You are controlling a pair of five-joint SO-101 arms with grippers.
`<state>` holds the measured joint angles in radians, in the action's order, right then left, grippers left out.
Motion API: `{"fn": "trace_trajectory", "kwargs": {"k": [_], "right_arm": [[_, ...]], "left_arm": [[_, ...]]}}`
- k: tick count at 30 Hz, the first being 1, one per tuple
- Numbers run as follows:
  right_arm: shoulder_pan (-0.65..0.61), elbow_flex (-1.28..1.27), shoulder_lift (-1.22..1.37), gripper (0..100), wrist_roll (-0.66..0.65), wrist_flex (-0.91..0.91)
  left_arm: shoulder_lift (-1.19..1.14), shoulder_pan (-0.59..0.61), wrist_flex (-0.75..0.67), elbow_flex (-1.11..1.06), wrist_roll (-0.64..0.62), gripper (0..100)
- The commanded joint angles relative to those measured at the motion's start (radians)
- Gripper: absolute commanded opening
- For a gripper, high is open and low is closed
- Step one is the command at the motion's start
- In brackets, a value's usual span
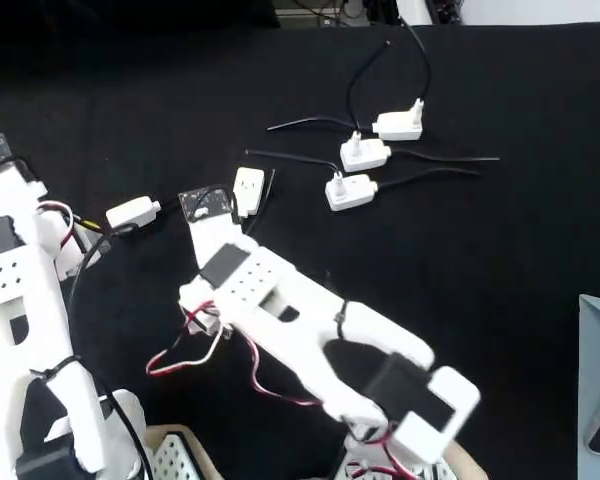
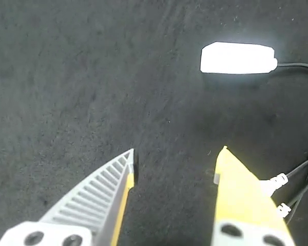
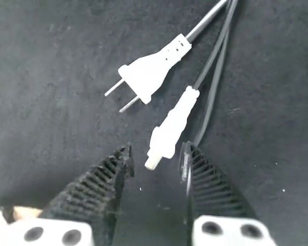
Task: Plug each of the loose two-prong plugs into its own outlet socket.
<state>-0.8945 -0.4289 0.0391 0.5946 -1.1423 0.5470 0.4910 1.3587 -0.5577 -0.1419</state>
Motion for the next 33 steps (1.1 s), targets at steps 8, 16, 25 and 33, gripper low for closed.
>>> {"fn": "trace_trajectory", "kwargs": {"k": [8,16,25,33], "right_arm": [[0.064,0.168,0.160,15.2,0.029,0.017],[0.069,0.193,0.240,15.2,0.055,0.017],[0.127,0.196,0.252,1.1,0.048,0.014],[0.138,0.223,0.154,1.2,-0.026,-0.089]], "left_arm": [[0.028,0.008,-0.040,-0.024,0.009,25],[0.028,0.010,-0.107,-0.094,0.009,25],[0.028,0.010,-0.106,-0.094,0.025,25],[0.028,0.010,-0.106,-0.094,0.058,25]]}}
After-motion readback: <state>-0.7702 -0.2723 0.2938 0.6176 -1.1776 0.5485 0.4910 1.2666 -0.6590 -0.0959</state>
